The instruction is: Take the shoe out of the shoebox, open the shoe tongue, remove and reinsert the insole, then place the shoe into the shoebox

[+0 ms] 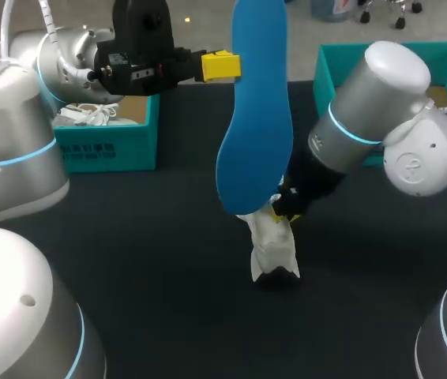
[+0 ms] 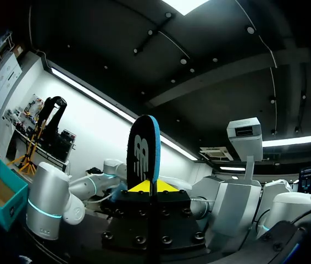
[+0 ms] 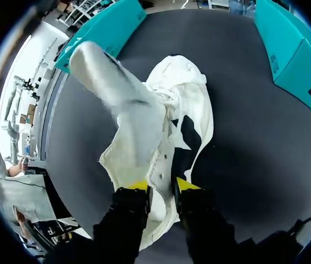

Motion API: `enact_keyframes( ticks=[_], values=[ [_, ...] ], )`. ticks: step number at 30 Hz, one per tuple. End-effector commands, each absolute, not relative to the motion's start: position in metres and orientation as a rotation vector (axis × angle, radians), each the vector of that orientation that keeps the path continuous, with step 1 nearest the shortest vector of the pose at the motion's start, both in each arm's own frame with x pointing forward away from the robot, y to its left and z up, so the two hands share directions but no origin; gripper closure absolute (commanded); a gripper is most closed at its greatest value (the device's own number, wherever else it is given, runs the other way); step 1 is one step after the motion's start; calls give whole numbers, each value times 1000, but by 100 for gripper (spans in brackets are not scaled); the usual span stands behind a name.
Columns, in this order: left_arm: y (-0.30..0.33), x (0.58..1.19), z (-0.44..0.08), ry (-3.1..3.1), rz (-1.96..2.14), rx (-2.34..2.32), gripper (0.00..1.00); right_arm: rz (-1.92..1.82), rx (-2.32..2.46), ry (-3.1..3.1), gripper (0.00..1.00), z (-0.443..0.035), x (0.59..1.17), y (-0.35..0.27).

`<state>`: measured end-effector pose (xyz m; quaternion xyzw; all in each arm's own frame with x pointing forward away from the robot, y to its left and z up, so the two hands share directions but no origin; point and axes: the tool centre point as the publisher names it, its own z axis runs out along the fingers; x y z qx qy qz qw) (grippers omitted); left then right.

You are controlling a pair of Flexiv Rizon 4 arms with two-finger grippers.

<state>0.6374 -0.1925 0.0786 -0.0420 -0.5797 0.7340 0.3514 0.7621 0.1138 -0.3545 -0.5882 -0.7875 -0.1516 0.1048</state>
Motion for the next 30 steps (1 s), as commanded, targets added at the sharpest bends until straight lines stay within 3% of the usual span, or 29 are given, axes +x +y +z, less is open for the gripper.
enact_keyframes(
  ticks=[1, 18, 30],
  values=[
    [-193, 638, 78, -1500, 1900, -110, 100, -533, -1682, -2233, 0, -328, 762, 105],
    [-193, 638, 78, -1500, 1900, -110, 100, -894, -1434, -1883, 0, -252, 802, 78],
    [-193, 638, 78, -1500, 1900, -110, 100, -894, -1434, -1883, 0, -252, 802, 78]
  ],
)
